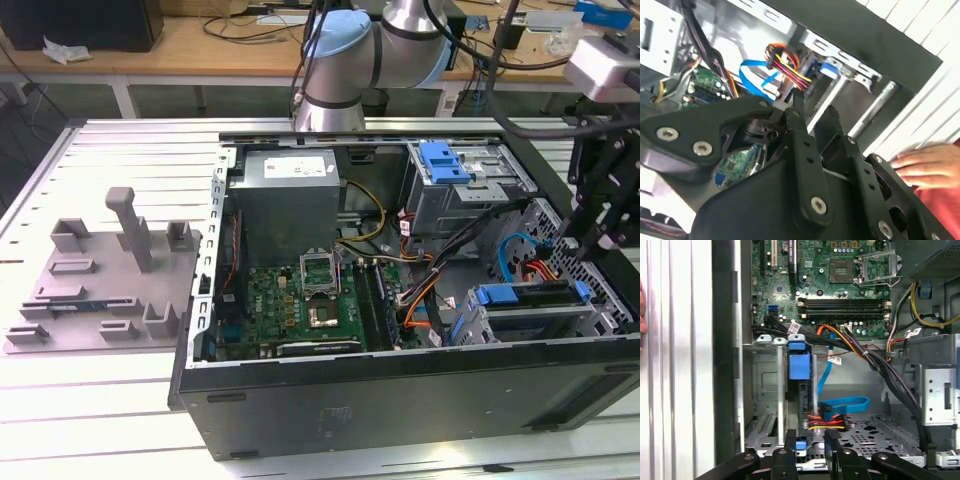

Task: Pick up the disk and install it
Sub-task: 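Insert the second disk wire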

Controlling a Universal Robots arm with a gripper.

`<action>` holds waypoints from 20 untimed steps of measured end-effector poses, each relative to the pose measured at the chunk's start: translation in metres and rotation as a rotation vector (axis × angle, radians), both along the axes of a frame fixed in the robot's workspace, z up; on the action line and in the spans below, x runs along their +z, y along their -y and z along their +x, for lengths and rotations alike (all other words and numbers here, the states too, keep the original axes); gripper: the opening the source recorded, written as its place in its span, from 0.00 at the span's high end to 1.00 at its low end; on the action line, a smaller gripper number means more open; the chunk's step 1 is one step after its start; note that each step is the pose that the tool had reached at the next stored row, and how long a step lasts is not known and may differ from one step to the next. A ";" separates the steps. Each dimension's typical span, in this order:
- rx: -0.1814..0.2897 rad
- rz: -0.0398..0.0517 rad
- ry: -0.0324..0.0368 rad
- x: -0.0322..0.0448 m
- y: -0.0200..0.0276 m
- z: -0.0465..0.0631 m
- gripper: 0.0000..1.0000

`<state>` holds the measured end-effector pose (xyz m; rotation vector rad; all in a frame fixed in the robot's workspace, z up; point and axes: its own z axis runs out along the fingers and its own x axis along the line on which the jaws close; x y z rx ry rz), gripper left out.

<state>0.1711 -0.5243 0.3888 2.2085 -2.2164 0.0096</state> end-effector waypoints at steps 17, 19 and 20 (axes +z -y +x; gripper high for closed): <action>0.002 -0.1493 -0.0745 -0.0073 -0.0341 0.000 0.64; 0.002 -0.1525 -0.0799 -0.0093 -0.0343 0.000 0.64; 0.003 -0.1534 -0.0817 -0.0100 -0.0344 0.000 0.64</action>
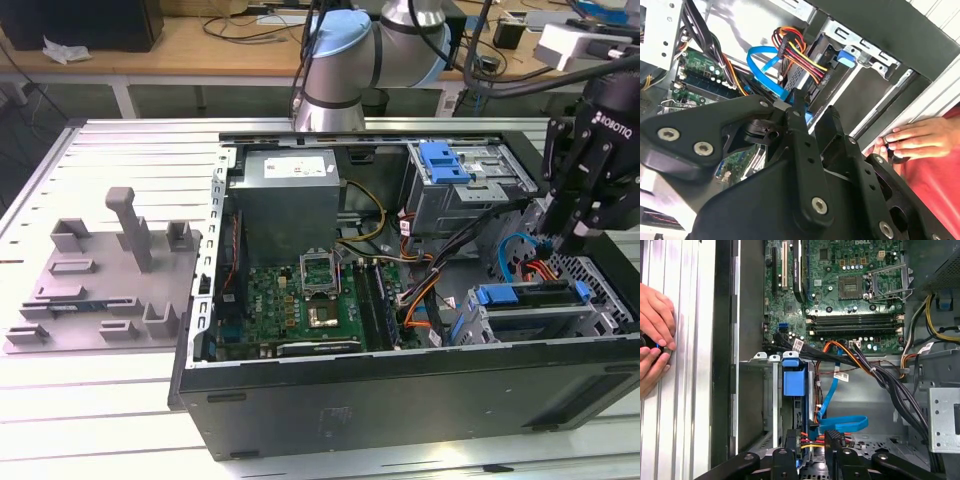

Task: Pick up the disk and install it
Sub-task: 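Insert the second disk wire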

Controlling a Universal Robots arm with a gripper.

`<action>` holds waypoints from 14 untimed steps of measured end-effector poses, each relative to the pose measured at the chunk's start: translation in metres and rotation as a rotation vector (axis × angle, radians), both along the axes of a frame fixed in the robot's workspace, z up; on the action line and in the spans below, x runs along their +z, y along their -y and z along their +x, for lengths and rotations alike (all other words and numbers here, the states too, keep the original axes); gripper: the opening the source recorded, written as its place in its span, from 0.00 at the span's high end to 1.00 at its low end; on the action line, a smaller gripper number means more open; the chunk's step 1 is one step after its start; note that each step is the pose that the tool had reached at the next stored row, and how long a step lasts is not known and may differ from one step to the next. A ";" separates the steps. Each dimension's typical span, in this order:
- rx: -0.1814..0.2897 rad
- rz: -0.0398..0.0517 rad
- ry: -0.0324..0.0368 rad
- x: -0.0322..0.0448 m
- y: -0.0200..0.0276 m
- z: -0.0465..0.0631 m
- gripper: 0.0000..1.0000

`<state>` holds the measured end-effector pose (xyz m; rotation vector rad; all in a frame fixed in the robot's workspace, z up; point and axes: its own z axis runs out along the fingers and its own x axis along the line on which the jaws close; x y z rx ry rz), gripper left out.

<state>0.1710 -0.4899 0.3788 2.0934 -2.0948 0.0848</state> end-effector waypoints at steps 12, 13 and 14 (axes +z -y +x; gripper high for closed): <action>0.000 -0.0130 -0.0215 -0.0153 -0.0016 -0.002 0.65; 0.000 -0.0134 -0.0216 -0.0163 -0.0017 -0.002 0.72; 0.000 -0.0139 -0.0217 -0.0168 -0.0017 -0.002 0.78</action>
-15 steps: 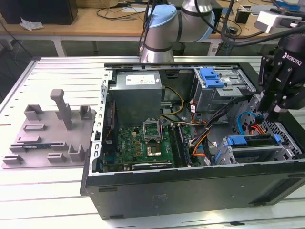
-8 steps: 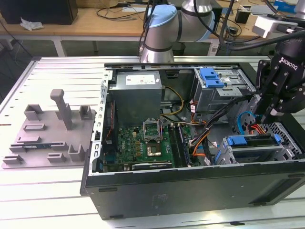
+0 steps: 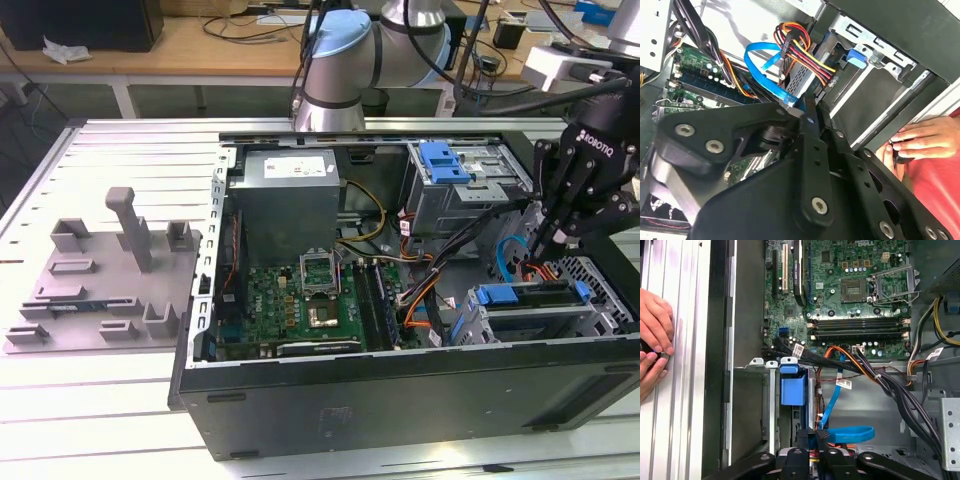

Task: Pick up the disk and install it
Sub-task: 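Insert the second disk wire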

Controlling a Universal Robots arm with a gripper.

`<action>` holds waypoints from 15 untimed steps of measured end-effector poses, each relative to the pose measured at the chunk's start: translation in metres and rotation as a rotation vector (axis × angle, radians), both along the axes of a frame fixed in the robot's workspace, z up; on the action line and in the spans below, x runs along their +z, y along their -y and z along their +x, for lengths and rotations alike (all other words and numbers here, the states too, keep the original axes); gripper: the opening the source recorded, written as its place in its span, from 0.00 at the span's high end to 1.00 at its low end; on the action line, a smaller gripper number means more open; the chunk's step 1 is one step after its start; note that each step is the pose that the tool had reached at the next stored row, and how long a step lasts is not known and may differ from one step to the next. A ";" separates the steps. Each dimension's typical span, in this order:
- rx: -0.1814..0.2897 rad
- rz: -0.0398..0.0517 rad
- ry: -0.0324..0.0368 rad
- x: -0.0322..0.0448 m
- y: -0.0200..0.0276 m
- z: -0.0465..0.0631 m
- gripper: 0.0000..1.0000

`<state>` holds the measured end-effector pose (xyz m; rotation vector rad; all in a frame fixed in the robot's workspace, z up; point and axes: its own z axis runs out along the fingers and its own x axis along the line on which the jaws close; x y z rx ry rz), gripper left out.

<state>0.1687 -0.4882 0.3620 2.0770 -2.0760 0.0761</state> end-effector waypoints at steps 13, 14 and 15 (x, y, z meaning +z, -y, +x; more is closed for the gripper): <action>0.000 0.0073 -0.0001 -0.0007 0.0095 0.000 0.84; 0.000 0.0118 0.0001 -0.0007 0.0118 0.000 0.84; 0.000 0.0215 0.0007 -0.0007 0.0150 0.000 0.84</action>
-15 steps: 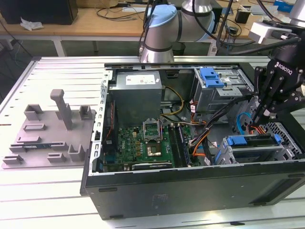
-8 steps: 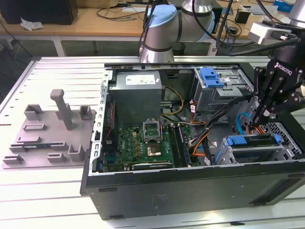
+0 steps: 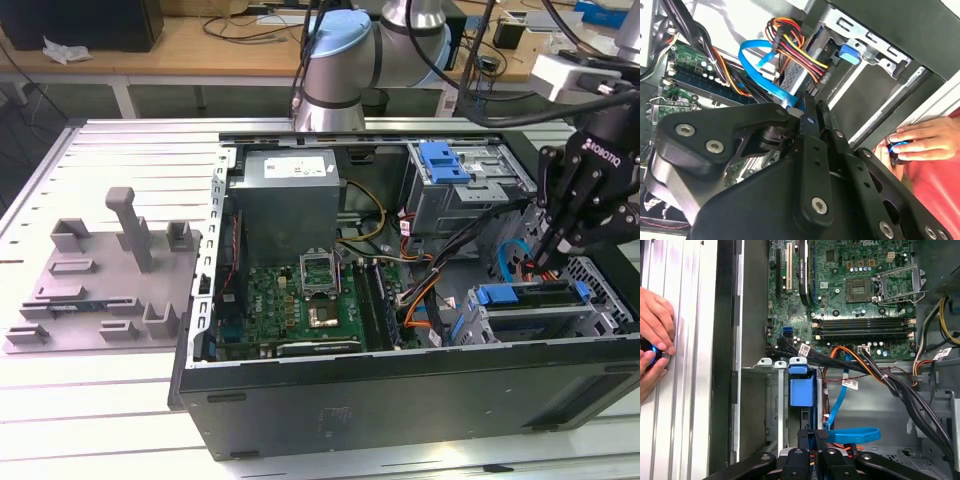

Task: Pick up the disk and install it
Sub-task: 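Insert the second disk wire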

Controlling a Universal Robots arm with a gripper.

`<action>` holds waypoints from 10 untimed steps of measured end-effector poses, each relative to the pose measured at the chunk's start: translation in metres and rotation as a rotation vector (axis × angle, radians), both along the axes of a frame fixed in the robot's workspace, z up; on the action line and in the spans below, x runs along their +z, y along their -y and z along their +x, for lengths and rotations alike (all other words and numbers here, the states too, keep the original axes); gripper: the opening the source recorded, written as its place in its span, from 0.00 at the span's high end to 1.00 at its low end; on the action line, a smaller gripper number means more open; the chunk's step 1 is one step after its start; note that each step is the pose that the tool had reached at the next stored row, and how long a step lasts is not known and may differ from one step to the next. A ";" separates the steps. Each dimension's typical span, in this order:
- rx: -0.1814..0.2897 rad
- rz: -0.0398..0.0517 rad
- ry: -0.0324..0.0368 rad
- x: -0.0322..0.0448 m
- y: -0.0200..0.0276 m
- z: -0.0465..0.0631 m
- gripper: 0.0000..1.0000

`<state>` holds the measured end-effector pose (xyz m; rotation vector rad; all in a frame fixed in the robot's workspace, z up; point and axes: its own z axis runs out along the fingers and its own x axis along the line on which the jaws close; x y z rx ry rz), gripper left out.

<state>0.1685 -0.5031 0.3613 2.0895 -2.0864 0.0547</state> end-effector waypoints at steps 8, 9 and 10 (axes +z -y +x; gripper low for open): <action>0.001 0.0518 0.0291 -0.0009 0.0122 -0.007 0.84; 0.001 0.0563 0.0344 -0.0009 0.0125 -0.008 0.84; 0.001 0.0662 0.0434 -0.0010 0.0130 -0.009 0.84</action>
